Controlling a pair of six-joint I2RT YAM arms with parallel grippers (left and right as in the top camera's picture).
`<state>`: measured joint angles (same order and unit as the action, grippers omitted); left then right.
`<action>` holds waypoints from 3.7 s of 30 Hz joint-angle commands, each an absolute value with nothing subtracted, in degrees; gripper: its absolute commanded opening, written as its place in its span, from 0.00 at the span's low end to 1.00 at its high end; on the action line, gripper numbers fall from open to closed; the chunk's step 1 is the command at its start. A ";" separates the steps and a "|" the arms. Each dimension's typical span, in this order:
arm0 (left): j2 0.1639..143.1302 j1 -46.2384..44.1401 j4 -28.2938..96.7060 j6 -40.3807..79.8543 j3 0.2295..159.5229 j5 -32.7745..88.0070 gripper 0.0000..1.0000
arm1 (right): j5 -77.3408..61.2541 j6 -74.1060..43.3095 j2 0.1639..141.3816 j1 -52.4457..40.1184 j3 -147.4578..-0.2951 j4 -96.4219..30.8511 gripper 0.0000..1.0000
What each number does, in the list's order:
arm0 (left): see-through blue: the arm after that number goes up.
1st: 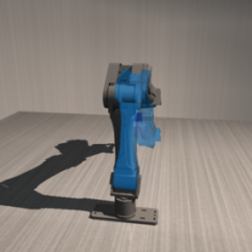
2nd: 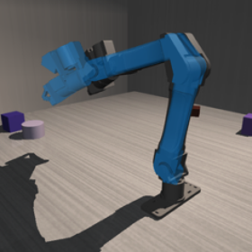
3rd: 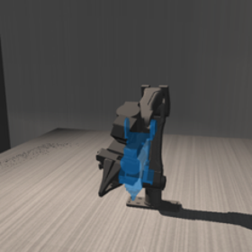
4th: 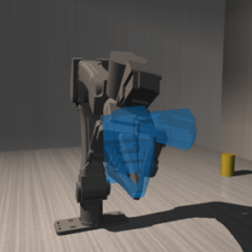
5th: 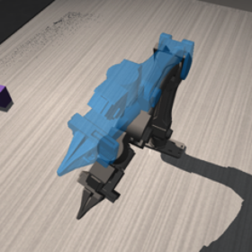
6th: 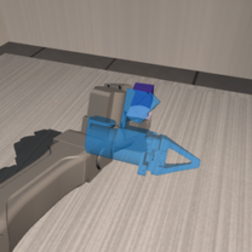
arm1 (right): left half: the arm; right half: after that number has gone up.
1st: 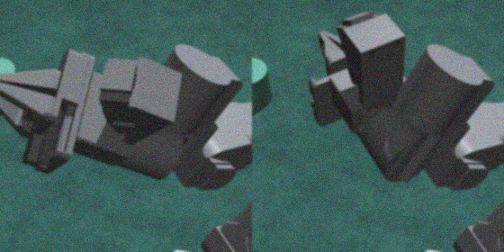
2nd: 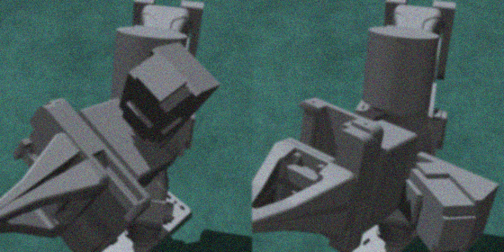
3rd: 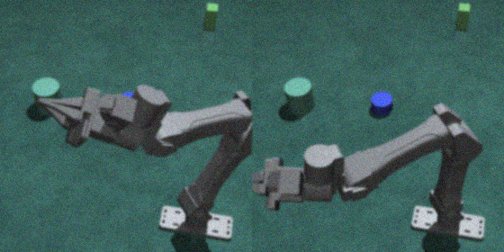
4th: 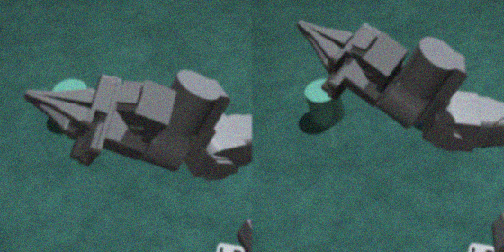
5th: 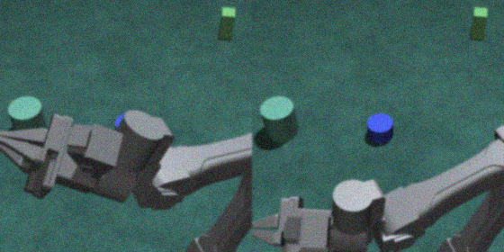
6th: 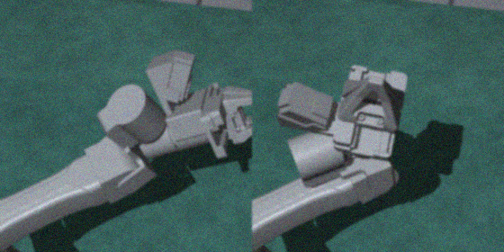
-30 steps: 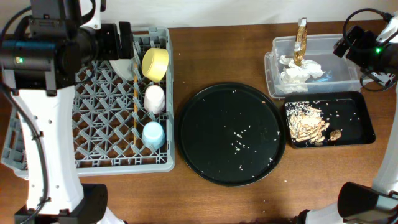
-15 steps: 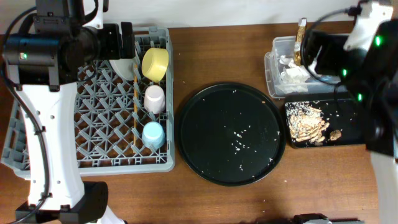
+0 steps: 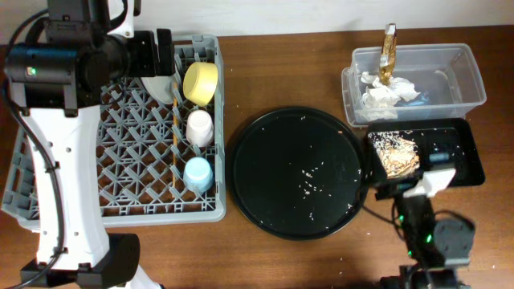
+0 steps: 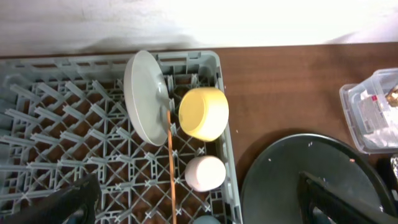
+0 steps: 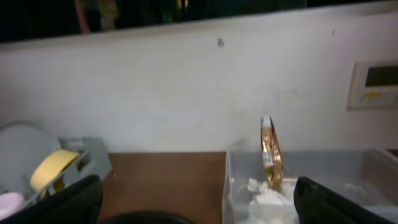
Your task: Sort waste into correct bins and load items into the dishwasher rack
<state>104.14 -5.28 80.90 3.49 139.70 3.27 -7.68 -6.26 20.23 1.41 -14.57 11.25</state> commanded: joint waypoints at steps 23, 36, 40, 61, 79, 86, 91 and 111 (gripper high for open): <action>104.12 -5.19 81.10 3.42 139.65 3.68 0.99 | -3.18 -7.97 0.43 -3.46 -0.32 -4.29 0.98; 102.50 -5.19 81.84 -0.27 138.96 -1.48 0.99 | -3.18 -7.97 0.43 -3.46 -0.32 -4.29 0.98; 89.27 -4.69 63.88 -0.27 115.77 -1.34 0.99 | -3.18 -7.97 0.43 -3.46 -0.32 -4.29 0.98; 4.03 1.50 0.45 -1.80 5.58 -1.28 0.99 | -3.18 -7.97 0.43 -3.46 -0.32 -4.29 0.98; 0.30 1.19 4.75 -7.42 0.49 0.23 0.99 | -3.18 -7.97 0.43 -3.46 -0.32 -4.29 0.99; 0.30 1.19 4.75 -7.42 0.49 0.23 0.99 | -3.18 -7.97 0.43 -3.46 -0.32 -4.29 0.98; 0.30 1.19 4.75 -7.42 0.49 0.23 0.99 | -3.18 -7.97 0.43 -3.46 -0.32 -4.29 0.98; 0.30 1.19 4.73 -7.42 0.49 0.23 0.99 | -3.18 -7.97 0.43 -3.46 -0.32 -4.29 0.98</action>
<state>0.84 1.41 4.84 -6.48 0.95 -0.60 -2.87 -7.57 0.80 -3.11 -0.62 -4.08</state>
